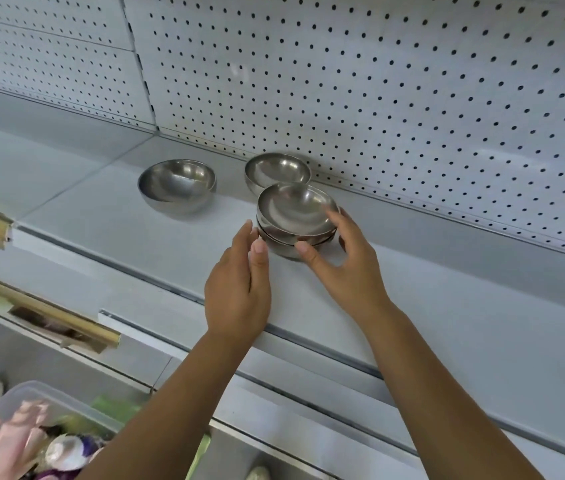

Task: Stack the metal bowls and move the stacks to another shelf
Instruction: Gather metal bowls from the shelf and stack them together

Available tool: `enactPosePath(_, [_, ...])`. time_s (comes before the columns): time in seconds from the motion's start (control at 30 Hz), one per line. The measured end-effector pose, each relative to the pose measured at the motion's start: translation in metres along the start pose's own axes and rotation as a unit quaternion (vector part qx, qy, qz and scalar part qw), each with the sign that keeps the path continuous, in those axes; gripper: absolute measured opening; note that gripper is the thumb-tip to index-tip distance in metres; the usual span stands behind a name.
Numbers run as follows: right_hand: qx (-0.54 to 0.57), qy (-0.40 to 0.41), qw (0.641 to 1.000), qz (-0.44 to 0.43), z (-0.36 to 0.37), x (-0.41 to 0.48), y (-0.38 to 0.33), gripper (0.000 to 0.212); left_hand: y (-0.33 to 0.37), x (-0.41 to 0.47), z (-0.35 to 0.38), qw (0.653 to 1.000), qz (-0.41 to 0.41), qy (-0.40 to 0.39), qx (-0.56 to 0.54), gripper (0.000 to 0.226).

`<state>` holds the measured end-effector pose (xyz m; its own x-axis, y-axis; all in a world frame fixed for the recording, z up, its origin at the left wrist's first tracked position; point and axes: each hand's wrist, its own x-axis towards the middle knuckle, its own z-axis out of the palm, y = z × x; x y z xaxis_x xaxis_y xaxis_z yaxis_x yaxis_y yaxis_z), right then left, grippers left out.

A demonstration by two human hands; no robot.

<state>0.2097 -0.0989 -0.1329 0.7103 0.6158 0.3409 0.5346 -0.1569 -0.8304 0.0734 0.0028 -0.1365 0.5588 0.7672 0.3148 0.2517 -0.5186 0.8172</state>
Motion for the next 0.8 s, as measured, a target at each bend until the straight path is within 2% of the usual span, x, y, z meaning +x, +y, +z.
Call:
enactPosePath(0.07, [0.017,0.000,1.000,0.018,-0.002,-0.001,0.003,0.084,0.000,0.000,0.000,1.000,0.023,-0.008,0.005,0.053])
enactPosePath(0.23, [0.028,0.013,0.999,0.043,0.000,0.005,0.012,0.103,-0.009,0.002,0.002,0.998,0.027,-0.059,0.026,0.064])
enactPosePath(0.53, [0.088,0.103,0.988,0.074,-0.010,0.009,0.024,0.090,-0.003,0.024,-0.004,0.991,-0.037,-0.104,-0.069,0.067])
enactPosePath(0.67, [0.119,0.108,0.983,0.087,-0.012,0.010,0.026,0.092,-0.010,0.070,0.007,0.993,0.003,-0.119,-0.013,0.063])
enactPosePath(0.8, [0.138,0.115,0.981,0.075,-0.012,0.011,0.024,0.091,-0.018,0.108,0.025,0.994,0.006,-0.105,0.031,0.056])
